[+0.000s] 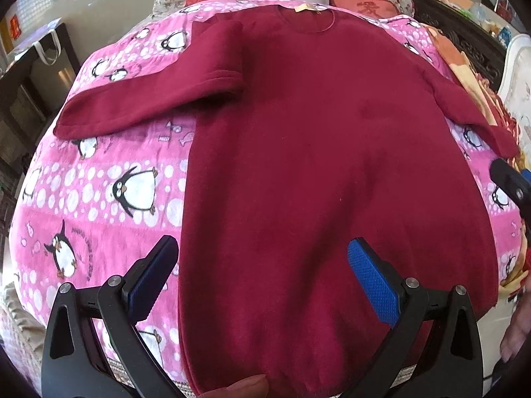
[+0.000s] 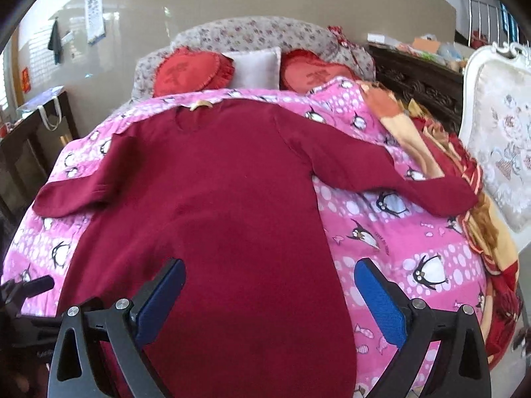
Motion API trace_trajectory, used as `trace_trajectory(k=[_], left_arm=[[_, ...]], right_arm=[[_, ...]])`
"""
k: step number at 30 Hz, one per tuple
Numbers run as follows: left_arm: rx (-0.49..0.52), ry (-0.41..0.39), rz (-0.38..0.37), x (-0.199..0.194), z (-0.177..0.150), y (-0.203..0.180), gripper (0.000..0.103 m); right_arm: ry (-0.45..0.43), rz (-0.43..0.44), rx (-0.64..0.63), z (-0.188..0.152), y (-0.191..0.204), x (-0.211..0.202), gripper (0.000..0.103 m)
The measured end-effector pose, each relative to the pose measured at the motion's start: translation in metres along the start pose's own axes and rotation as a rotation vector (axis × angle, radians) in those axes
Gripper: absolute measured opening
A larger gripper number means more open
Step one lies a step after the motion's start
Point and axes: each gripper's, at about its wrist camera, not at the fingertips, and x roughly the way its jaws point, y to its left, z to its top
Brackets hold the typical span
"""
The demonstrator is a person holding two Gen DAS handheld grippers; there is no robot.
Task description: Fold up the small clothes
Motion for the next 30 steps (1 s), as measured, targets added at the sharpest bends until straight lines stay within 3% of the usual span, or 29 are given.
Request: trace_trajectory(k=[8, 13, 16, 19, 30], left_arm=[[-0.022, -0.134, 0.092, 0.001, 0.052, 0.027, 0.103], [-0.011, -0.091, 0.089, 0.044, 0.073, 0.028, 0.103], [-0.020, 0.007, 0.093, 0.081, 0.069, 0.025, 0.103], [-0.092, -0.053, 0.043, 0.083, 0.059, 0.032, 0.103], [-0.119, -0.111, 0.028, 0.078, 0.043, 0.037, 0.103]], right_arm=[[-0.025, 0.012, 0.046, 0.036, -0.006, 0.030, 0.101], [0.017, -0.003, -0.003, 0.051, 0.000, 0.083, 0.101], [0.061, 0.019, -0.025, 0.042, 0.005, 0.111, 0.101], [0.118, 0.040, -0.032, 0.024, 0.006, 0.133, 0.101], [0.087, 0.046, -0.028, 0.019, 0.004, 0.133, 0.103]])
